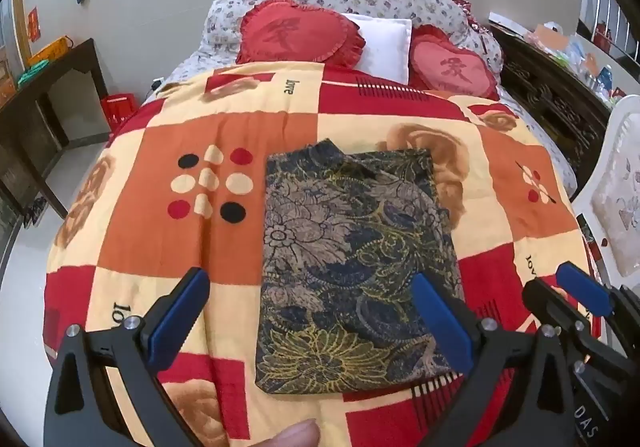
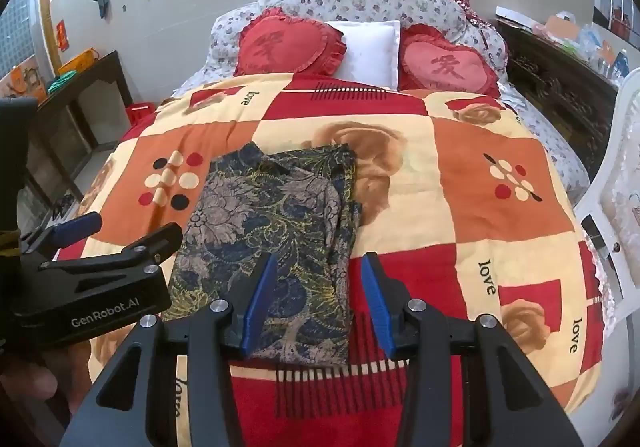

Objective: Fold small clothes

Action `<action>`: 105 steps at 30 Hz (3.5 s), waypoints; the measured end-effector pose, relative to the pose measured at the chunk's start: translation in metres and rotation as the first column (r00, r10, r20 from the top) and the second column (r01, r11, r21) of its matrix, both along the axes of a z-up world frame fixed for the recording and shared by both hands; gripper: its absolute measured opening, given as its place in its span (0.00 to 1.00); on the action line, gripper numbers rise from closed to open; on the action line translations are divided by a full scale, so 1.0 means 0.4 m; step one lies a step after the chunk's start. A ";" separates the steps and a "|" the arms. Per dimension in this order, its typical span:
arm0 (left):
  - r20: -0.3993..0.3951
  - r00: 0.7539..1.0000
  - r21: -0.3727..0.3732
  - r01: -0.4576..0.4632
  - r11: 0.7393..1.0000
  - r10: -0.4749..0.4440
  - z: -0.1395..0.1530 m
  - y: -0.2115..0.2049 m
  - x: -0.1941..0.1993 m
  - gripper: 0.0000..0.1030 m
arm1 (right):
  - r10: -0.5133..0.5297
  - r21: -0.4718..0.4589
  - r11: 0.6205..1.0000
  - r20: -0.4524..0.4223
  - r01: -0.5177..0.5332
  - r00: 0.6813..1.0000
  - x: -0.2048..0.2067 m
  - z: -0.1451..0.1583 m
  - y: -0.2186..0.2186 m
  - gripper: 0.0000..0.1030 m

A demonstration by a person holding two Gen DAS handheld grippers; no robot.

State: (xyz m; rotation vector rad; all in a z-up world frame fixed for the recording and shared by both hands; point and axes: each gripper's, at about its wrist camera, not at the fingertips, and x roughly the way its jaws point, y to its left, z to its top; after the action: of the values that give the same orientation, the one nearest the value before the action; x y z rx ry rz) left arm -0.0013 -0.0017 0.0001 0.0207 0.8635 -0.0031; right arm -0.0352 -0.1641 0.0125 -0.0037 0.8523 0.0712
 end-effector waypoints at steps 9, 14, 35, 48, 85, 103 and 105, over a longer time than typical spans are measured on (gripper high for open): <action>-0.045 0.999 -0.065 -0.001 0.998 -0.002 -0.015 0.011 0.005 1.00 | 0.002 0.001 1.000 0.005 -0.002 1.000 0.001 -0.002 0.008 0.46; -0.054 0.999 -0.066 -0.001 0.998 -0.003 -0.040 0.012 0.006 1.00 | 0.002 0.002 1.000 0.004 -0.002 1.000 0.001 -0.006 0.007 0.46; -0.071 0.997 -0.074 0.007 0.997 -0.013 -0.051 0.014 0.009 1.00 | 0.008 0.005 1.000 -0.016 -0.008 1.000 0.006 -0.022 0.025 0.46; -0.073 0.997 -0.077 0.005 0.997 -0.011 -0.051 0.012 0.009 1.00 | 0.008 0.005 1.000 -0.016 -0.008 1.000 0.006 -0.022 0.025 0.46; -0.076 0.997 -0.079 0.002 0.997 -0.008 -0.059 0.013 0.011 1.00 | 0.009 0.013 1.000 -0.034 -0.009 0.999 0.007 -0.034 0.039 0.46; -0.075 0.997 -0.086 0.025 0.996 -0.031 -0.062 0.010 -0.010 1.00 | -0.010 0.012 1.000 -0.039 0.010 0.999 -0.017 -0.036 0.044 0.46; -0.070 0.997 -0.094 0.025 0.995 -0.032 -0.058 0.016 -0.014 1.00 | -0.010 0.006 1.000 -0.035 0.010 0.999 -0.021 -0.030 0.051 0.46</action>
State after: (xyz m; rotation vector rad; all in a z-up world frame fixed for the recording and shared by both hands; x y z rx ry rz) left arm -0.0068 0.0046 -0.0232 -0.0550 0.9333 -0.0715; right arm -0.0435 -0.1437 0.0006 0.0072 0.8874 0.0646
